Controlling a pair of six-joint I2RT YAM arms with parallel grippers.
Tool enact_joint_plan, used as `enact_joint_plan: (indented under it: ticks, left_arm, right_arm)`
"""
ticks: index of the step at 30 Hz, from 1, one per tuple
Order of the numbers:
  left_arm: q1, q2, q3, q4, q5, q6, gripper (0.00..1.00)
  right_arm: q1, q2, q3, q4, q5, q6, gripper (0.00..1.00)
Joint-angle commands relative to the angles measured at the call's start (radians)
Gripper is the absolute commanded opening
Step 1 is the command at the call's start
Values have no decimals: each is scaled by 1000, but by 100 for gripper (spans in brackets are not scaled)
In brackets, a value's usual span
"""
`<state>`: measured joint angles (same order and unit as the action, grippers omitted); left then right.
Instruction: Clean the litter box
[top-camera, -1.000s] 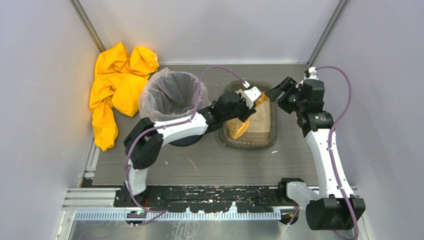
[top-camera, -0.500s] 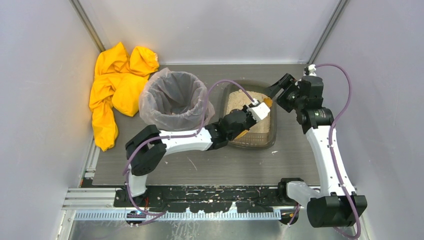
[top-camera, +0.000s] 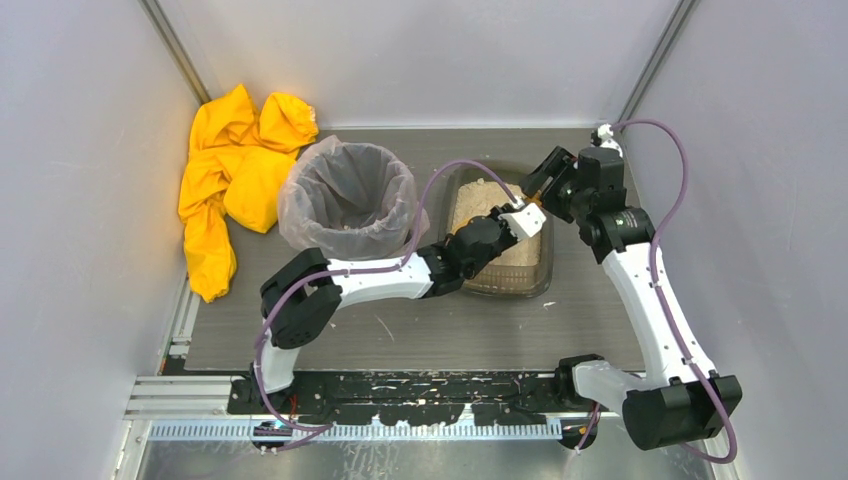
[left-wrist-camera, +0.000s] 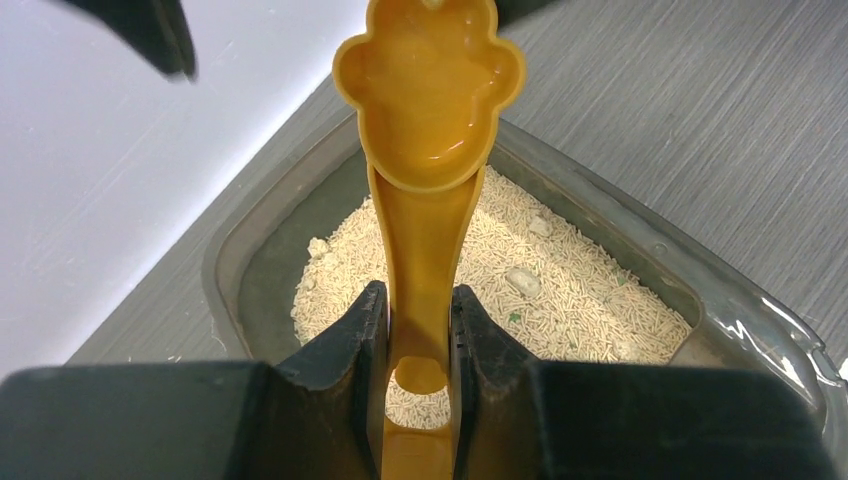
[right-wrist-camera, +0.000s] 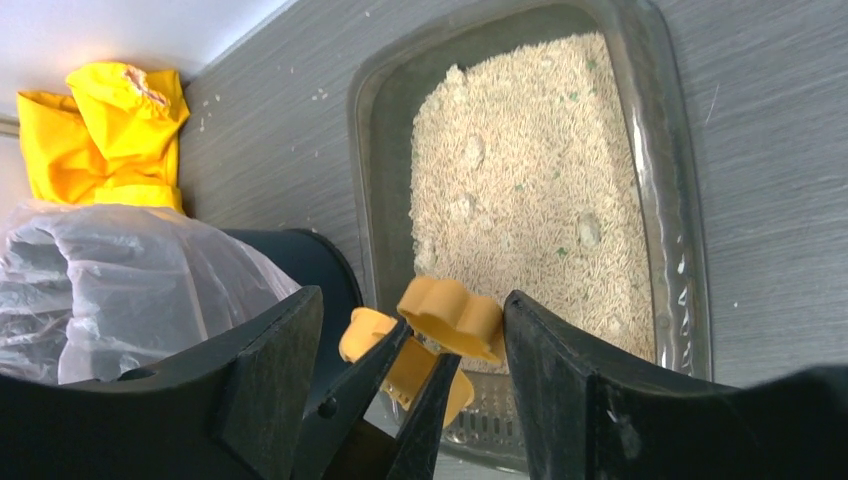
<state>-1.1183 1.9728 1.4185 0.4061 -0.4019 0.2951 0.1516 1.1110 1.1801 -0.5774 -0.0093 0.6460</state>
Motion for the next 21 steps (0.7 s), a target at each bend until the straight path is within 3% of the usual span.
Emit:
enact_joint_plan:
  ticks: [1, 6, 13, 15, 18, 21]
  left_arm:
    - [6, -8, 48, 64, -15, 4, 0]
    - [8, -49, 25, 69, -10, 1, 0]
    - [8, -45, 36, 73, -17, 14, 0]
    - [8, -43, 40, 71, -12, 7, 0]
    - [8, -43, 38, 76, -12, -2, 0]
    - [6, -55, 22, 81, -8, -18, 0]
  right_arm:
    - [27, 10, -12, -45, -16, 9, 72]
    - [28, 31, -21, -46, 2, 3, 78]
    - [28, 22, -40, -35, -14, 8, 72]
    - [28, 18, -50, -28, -15, 9, 58]
    - [28, 14, -57, -25, -15, 10, 26]
    - [28, 11, -60, -20, 1, 7, 2]
